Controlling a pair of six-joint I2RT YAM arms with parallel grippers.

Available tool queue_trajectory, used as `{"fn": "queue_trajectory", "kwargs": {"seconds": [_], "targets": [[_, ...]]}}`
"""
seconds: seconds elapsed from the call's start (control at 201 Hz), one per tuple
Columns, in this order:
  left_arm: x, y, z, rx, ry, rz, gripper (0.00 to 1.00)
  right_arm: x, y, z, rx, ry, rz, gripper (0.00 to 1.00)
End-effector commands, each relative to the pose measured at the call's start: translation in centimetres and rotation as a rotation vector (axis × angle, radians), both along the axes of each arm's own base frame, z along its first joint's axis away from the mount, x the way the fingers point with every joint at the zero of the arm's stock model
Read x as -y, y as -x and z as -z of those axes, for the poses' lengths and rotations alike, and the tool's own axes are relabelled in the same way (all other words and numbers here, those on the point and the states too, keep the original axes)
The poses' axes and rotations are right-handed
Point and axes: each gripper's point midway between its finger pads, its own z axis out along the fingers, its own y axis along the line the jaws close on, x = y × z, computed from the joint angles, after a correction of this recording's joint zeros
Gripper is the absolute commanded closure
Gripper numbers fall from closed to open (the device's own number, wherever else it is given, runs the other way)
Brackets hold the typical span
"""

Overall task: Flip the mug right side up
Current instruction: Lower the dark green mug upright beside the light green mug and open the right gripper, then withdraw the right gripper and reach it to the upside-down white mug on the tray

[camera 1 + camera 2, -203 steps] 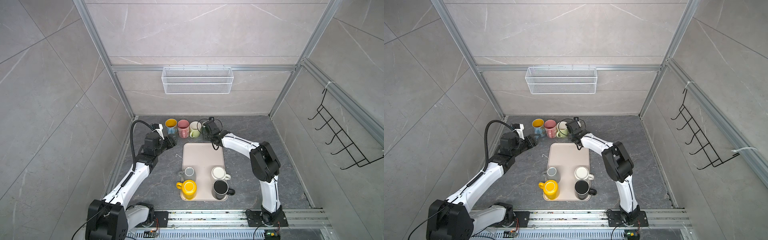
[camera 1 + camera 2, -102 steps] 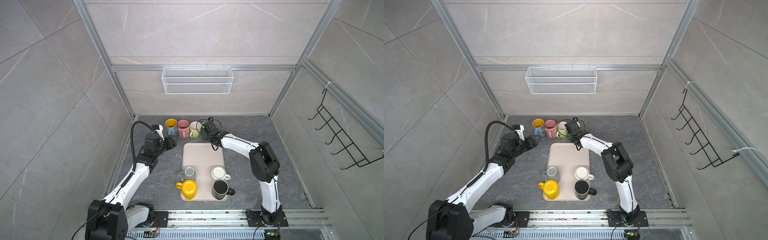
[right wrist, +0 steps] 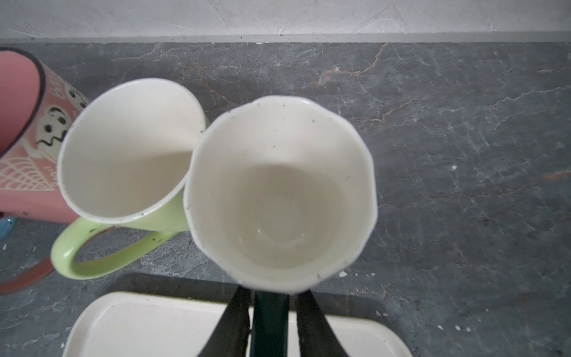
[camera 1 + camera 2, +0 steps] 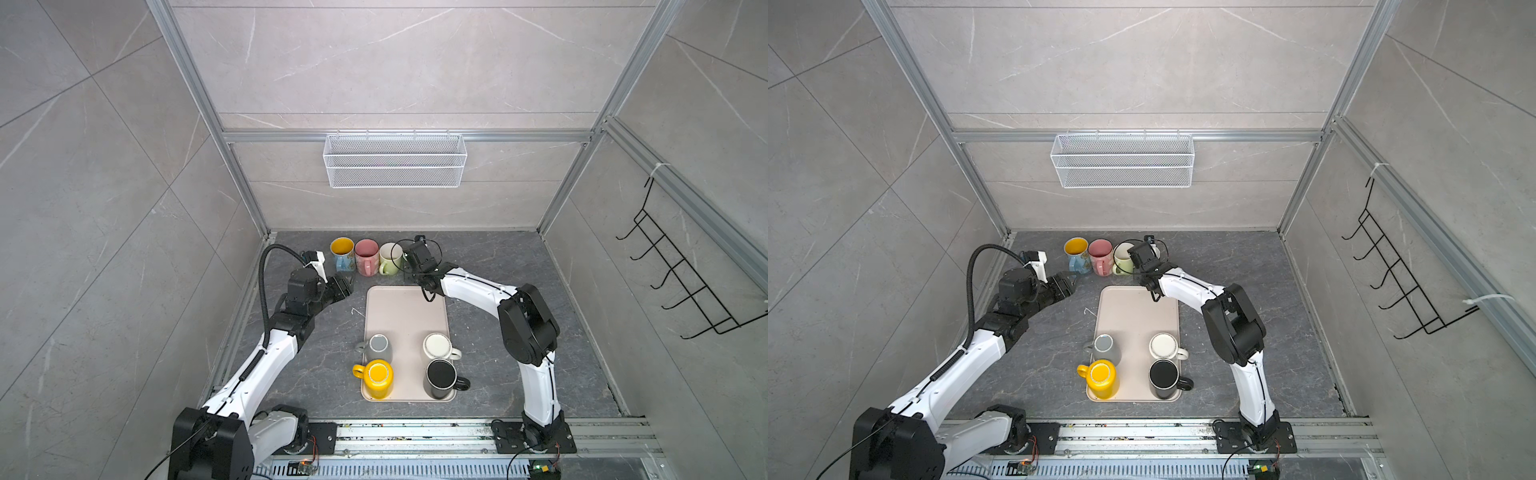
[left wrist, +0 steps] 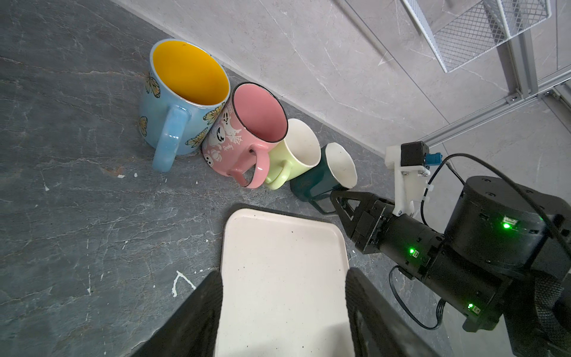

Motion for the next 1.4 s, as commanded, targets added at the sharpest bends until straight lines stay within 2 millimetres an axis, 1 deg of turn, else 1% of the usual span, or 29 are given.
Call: {"fn": "queue_trajectory", "kwargs": {"seconds": [0.0,0.189,0.423,0.548,0.618,0.707,0.847,0.961,1.026,1.066,1.125,1.215,1.315,1.394], "targets": [[-0.5,0.4,-1.2,0.045,-0.011,-0.008,0.34,-0.2,0.1,-0.3,0.007,-0.002,0.009,0.63],[-0.8,0.8,-1.6,0.057,-0.012,-0.016,0.34,-0.8,0.7,-0.5,-0.01,-0.046,0.002,0.61],[-0.9,1.6,-2.0,0.064,-0.012,-0.013,0.34,-2.3,1.5,-1.3,-0.034,-0.13,-0.023,0.57],[-1.2,2.4,-2.2,0.071,-0.014,-0.017,0.34,-2.7,2.0,-1.8,-0.04,-0.162,-0.028,0.49],[-1.5,2.8,-2.1,0.068,-0.024,-0.027,0.34,-2.4,2.3,-1.9,-0.042,-0.161,-0.022,0.44],[-1.8,3.2,-2.0,0.069,-0.027,-0.038,0.34,-1.8,2.7,-2.6,-0.034,-0.157,-0.015,0.4],[-1.8,3.4,-2.4,0.076,-0.018,-0.04,0.34,-0.5,4.3,-4.8,-0.007,-0.166,-0.018,0.36],[-1.8,3.5,-3.0,0.084,-0.026,-0.033,0.34,1.2,7.0,-7.0,0.028,-0.104,-0.028,0.34],[-1.8,3.4,-3.2,0.087,-0.036,-0.033,0.34,2.2,8.8,-7.6,0.009,-0.088,-0.033,0.34],[-1.8,3.3,-3.3,0.087,-0.041,-0.033,0.34,2.8,10.0,-7.6,-0.02,-0.086,-0.037,0.34],[-1.7,3.1,-3.1,0.077,-0.05,-0.024,0.34,3.6,12.0,-7.2,-0.087,-0.09,-0.047,0.35],[-2.0,2.7,-2.6,0.043,-0.071,-0.044,0.36,4.6,15.5,-6.1,-0.234,-0.125,-0.039,0.37],[-2.1,2.3,-2.5,0.023,-0.071,-0.059,0.39,5.4,20.0,-4.7,-0.377,-0.23,-0.018,0.37],[-2.2,2.3,-2.4,0.026,-0.073,-0.062,0.39,6.9,23.0,-4.0,-0.439,-0.299,0.028,0.37]]}}
